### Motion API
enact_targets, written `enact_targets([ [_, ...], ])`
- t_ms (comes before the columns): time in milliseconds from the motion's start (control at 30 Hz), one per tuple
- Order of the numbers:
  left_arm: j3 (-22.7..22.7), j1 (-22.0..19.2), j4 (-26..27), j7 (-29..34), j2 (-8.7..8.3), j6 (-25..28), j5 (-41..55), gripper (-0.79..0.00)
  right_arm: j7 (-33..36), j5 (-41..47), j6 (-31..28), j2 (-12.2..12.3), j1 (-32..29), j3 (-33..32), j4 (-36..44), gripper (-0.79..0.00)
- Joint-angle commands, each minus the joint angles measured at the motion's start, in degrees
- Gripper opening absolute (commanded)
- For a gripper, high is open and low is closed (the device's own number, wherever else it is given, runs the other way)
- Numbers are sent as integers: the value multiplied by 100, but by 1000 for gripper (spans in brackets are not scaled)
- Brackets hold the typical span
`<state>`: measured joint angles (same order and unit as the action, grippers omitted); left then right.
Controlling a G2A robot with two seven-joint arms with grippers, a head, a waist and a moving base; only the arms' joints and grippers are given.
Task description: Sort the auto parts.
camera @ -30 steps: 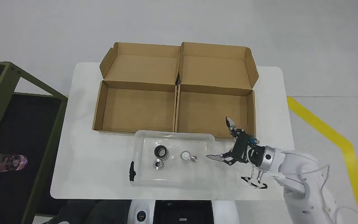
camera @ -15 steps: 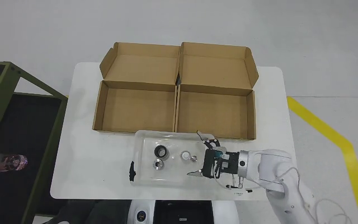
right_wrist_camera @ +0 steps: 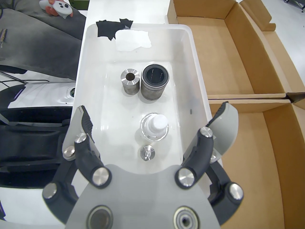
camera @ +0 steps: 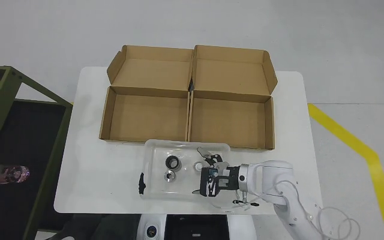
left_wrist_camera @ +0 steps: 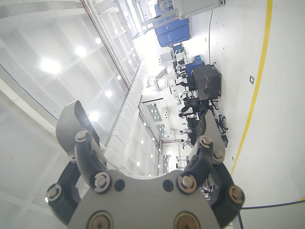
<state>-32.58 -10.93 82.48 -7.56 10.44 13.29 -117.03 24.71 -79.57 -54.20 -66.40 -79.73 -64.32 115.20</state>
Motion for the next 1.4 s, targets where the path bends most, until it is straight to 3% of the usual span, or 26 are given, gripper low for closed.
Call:
enact_targets([
  [0, 0, 0, 0, 0, 0, 0, 0, 0, 12, -31, 12, 1, 36, 76, -41, 0],
  [133, 0, 0, 0, 0, 0, 0, 0, 0, 37, -103, 85, 6, 113, 204, -179, -6],
  [200, 0, 0, 0, 0, 0, 0, 0, 0, 46, -133, 129, 9, 151, 248, -245, -95],
  [300, 0, 0, 0, 0, 0, 0, 0, 0, 44, -170, 175, 12, 201, 302, -333, -157],
  [467, 0, 0, 0, 0, 0, 0, 0, 0, 57, -289, 306, 18, 292, 404, -476, -382],
  [667, 0, 0, 0, 0, 0, 0, 0, 0, 79, -461, 484, 27, 376, 475, -559, -434],
  [733, 0, 0, 0, 0, 0, 0, 0, 0, 68, -505, 518, 31, 395, 494, -590, -483],
  [800, 0, 0, 0, 0, 0, 0, 0, 0, 47, -520, 540, 34, 409, 508, -614, -557],
  [867, 0, 0, 0, 0, 0, 0, 0, 0, 24, -533, 550, 40, 424, 528, -630, -785],
  [1367, 0, 0, 0, 0, 0, 0, 0, 0, -435, -49, 423, 100, 466, 401, -333, -785],
])
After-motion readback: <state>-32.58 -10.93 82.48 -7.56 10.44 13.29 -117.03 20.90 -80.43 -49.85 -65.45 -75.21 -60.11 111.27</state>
